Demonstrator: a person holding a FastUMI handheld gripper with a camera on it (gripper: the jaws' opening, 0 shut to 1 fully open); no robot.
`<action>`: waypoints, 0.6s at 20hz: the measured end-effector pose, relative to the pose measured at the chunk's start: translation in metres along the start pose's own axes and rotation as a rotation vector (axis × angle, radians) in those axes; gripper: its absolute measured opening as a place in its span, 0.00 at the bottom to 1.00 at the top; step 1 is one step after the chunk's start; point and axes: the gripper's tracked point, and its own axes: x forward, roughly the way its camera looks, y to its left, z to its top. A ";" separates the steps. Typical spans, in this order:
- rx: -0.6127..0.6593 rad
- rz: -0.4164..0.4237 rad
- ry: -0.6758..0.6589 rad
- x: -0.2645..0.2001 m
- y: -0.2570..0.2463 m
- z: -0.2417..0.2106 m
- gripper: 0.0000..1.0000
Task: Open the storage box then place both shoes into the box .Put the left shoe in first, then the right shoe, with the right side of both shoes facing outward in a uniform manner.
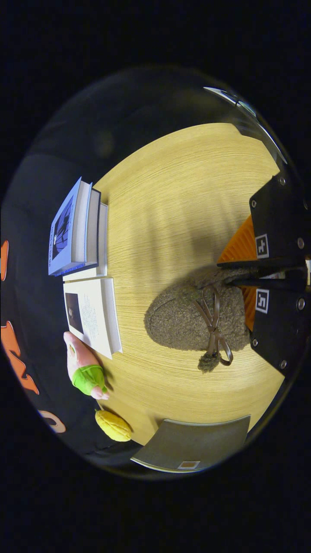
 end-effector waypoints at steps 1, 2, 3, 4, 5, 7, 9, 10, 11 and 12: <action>0.020 0.005 0.008 -0.003 0.000 -0.001 0.09; 0.038 0.018 0.016 -0.006 0.005 -0.002 0.06; 0.055 0.030 0.016 -0.010 0.012 -0.002 0.05; 0.065 0.036 0.017 -0.014 0.017 -0.002 0.05; 0.074 0.043 0.019 -0.020 0.023 -0.002 0.05; 0.082 0.063 0.010 -0.031 0.038 0.003 0.05; 0.089 0.083 0.002 -0.044 0.056 0.010 0.05; 0.093 0.093 -0.007 -0.050 0.064 0.015 0.05; 0.090 0.104 -0.018 -0.059 0.074 0.022 0.05; 0.087 0.116 -0.030 -0.068 0.085 0.028 0.05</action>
